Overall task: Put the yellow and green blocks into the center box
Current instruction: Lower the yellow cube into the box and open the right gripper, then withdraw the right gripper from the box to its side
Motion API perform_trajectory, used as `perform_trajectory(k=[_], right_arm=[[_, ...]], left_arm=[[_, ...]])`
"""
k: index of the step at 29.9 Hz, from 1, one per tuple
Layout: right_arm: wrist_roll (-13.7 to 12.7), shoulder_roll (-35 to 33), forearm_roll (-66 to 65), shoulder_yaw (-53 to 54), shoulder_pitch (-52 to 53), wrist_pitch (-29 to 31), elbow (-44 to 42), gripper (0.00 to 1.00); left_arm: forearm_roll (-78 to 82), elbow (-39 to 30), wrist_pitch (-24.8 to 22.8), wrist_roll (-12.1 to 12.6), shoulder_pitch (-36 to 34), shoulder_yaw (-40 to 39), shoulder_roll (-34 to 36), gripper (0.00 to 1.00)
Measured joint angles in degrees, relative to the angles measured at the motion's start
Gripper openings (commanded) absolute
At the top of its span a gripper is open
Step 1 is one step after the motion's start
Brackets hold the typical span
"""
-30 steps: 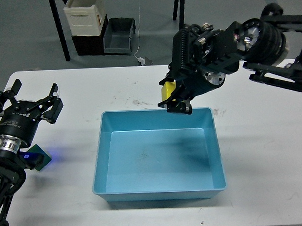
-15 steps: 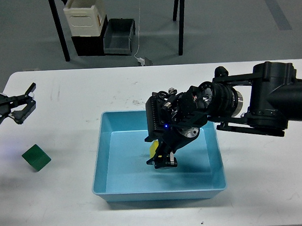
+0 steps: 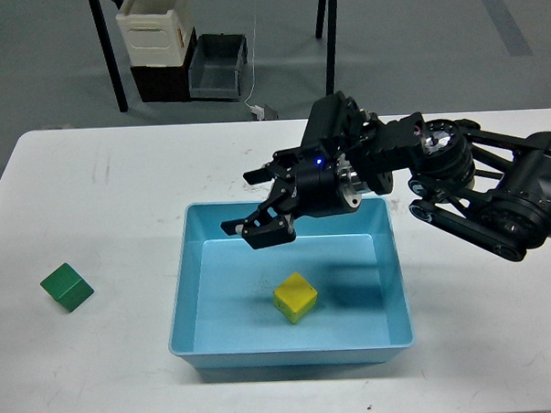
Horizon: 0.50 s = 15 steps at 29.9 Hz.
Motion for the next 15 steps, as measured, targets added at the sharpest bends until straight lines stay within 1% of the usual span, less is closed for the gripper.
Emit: perform_trajectory(k=[2,4,5,6,7,8,9,11,13,15], right_arm=[[0.0,-0.01,0.06,7.73,-3.82,-0.7,2.02,0.98],[0.0,0.18,0.14,15.0,-8.23,-1.06,5.33,0.98],[0.0,0.45,0.16,18.72,-11.01,-1.26,7.49,0.98],[0.0,0.91,0.17,21.88,-13.69,-1.46,9.56,0.98],[-0.78,1.79,0.17,25.42,-16.92,-1.66,11.94,0.98],[-2.47,2.94,0.18,28.52,-19.86,-1.82,14.03,0.98],[-4.47,4.11,0.18,31.07,-22.44,-1.94,15.6,0.98],[-8.63,6.89,0.18,36.41,-28.29,-2.1,18.01,0.98],[-10.38,8.92,0.18,40.25,-33.04,-2.19,19.03,0.98],[-10.93,10.03,0.22,43.04,-37.34,-2.35,19.68,0.98]], left_arm=[[13.41,0.0,0.47,-7.92,-1.03,-0.09,0.09,0.99],[25.12,0.0,2.43,-14.89,-1.35,-0.04,0.03,0.99],[31.41,0.0,4.25,-18.09,-1.4,0.08,-0.21,0.99],[36.57,0.01,6.38,-20.54,-1.39,0.33,-0.35,0.99],[41.52,0.03,8.18,-22.93,-1.39,0.8,-0.37,0.99],[45.41,0.07,9.32,-24.6,-1.41,1.56,-0.33,1.0],[48.38,0.22,9.75,-25.45,-1.52,2.57,-0.12,1.0],[53.34,1.2,9.6,-26.31,-1.88,5.55,1.19,1.0],[56.5,2.44,8.4,-26.49,-2.19,9.73,4.41,1.0],[58.19,2.89,7.32,-26.57,-2.89,14.28,9.18,1.0]])
